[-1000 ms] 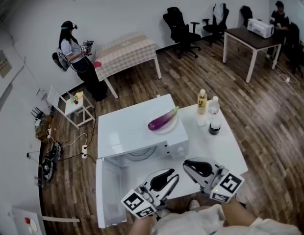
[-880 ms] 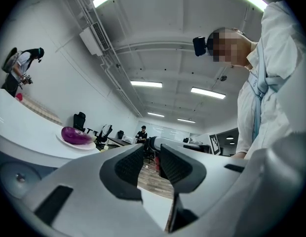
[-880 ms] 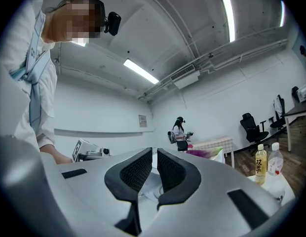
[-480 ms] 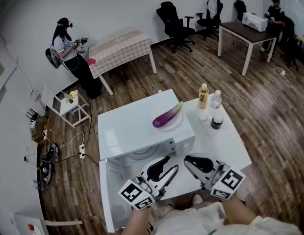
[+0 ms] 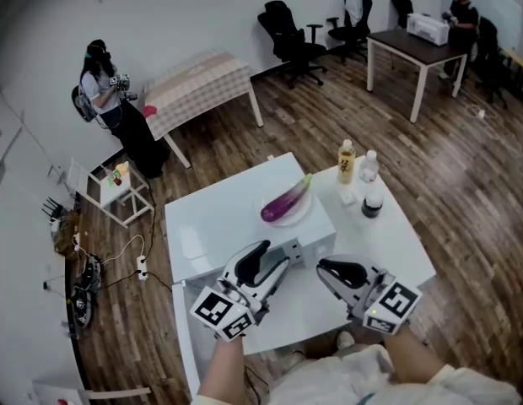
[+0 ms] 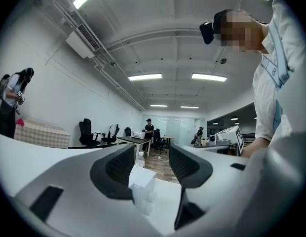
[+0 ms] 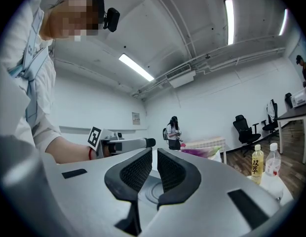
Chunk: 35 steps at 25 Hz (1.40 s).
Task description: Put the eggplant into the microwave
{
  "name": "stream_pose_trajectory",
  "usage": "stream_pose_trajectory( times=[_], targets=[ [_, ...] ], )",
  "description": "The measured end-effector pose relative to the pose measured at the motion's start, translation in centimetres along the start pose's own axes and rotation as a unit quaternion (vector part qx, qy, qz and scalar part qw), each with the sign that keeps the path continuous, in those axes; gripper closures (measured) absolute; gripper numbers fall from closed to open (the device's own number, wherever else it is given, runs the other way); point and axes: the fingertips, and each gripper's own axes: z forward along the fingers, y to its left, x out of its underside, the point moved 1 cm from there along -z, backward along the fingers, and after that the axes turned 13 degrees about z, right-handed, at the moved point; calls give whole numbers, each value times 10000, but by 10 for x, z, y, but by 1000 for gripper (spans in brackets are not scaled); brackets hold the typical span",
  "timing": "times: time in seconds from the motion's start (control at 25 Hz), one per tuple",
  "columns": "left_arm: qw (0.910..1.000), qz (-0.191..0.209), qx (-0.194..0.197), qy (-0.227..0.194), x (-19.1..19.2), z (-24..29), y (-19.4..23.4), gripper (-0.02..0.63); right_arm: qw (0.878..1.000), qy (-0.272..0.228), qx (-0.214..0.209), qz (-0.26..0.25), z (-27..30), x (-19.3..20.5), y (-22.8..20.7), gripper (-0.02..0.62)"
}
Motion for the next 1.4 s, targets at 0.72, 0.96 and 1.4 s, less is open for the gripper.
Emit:
stream_pose_trajectory(
  times=[0.72, 0.96, 1.4],
  targets=[
    [9739, 1154, -492, 1893, 40, 45, 70, 293, 9998, 26, 177, 55, 1, 8, -19, 560],
    [9629, 1329, -464, 2300, 54, 54, 83, 291, 9997, 23, 211, 74, 1, 7, -22, 560],
    [9424, 1650, -78, 2910, 78, 72, 93, 291, 9995, -9, 277, 131, 5, 5, -34, 560]
  ],
)
